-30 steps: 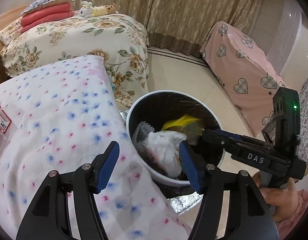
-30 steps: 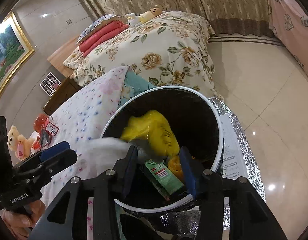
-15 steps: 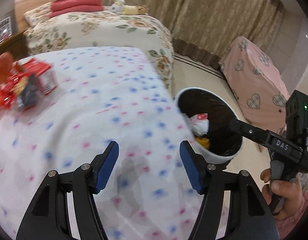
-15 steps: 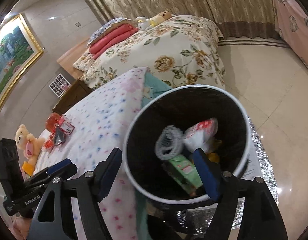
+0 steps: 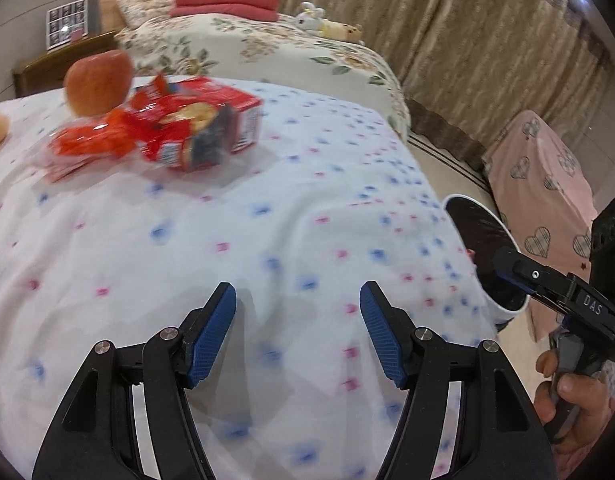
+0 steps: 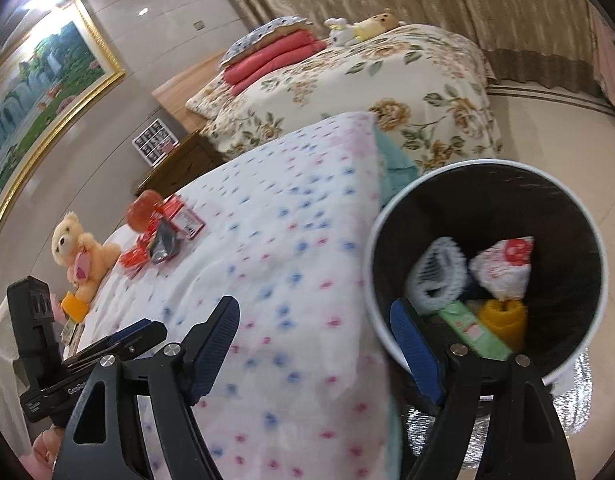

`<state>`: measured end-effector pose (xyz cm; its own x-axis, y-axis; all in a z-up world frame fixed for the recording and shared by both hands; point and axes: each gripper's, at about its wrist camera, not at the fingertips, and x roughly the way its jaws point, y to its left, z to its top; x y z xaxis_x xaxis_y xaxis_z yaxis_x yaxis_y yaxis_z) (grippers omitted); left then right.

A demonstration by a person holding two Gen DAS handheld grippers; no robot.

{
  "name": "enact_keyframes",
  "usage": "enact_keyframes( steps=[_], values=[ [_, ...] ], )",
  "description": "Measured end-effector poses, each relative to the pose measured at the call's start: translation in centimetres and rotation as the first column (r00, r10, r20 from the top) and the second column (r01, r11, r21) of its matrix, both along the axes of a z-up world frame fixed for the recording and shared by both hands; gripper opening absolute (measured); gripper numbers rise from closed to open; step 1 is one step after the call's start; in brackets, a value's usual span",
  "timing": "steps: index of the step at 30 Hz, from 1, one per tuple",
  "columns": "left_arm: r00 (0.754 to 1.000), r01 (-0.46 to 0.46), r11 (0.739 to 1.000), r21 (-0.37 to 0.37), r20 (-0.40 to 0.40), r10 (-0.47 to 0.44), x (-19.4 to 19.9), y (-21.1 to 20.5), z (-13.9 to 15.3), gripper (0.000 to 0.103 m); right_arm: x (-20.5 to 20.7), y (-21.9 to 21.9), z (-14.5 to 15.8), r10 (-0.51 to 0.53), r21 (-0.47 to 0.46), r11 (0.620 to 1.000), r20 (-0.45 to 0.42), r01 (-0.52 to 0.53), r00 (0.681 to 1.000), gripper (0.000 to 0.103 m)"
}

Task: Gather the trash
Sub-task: 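Move both open tools back over the bed toward the red snack bags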

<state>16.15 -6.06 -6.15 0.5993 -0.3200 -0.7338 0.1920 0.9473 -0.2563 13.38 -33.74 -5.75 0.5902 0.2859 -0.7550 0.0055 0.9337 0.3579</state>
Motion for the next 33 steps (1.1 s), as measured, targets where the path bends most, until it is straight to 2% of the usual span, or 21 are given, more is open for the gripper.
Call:
enact_keyframes(
  steps=[13,22,26,33],
  values=[
    [0.994,-0.108,0.994,0.011,-0.005,0.108,0.6,6.9,-0.4,0.066,1.8,6.3,-1.1,0.119,0.018,0.993,-0.02,-0.118,0.993,0.08],
    [0.986,-0.164,0.985,0.047,0.018,0.164,1.7,11.8,0.0,0.068,3.2,10.9,-1.9,0.193,0.035,0.981,-0.024,-0.192,0.981,0.08],
    [0.985,-0.17,0.983,0.073,0.029,0.168,3.2,13.7,0.3,0.073,4.1,12.8,-2.1,0.222,0.045,0.974,-0.024,-0.22,0.975,0.08],
    [0.983,-0.185,0.979,0.08,0.03,0.183,6.3,16.9,0.3,0.075,5.6,15.9,-2.7,0.257,0.053,0.965,-0.021,-0.255,0.966,0.08]
  ],
)
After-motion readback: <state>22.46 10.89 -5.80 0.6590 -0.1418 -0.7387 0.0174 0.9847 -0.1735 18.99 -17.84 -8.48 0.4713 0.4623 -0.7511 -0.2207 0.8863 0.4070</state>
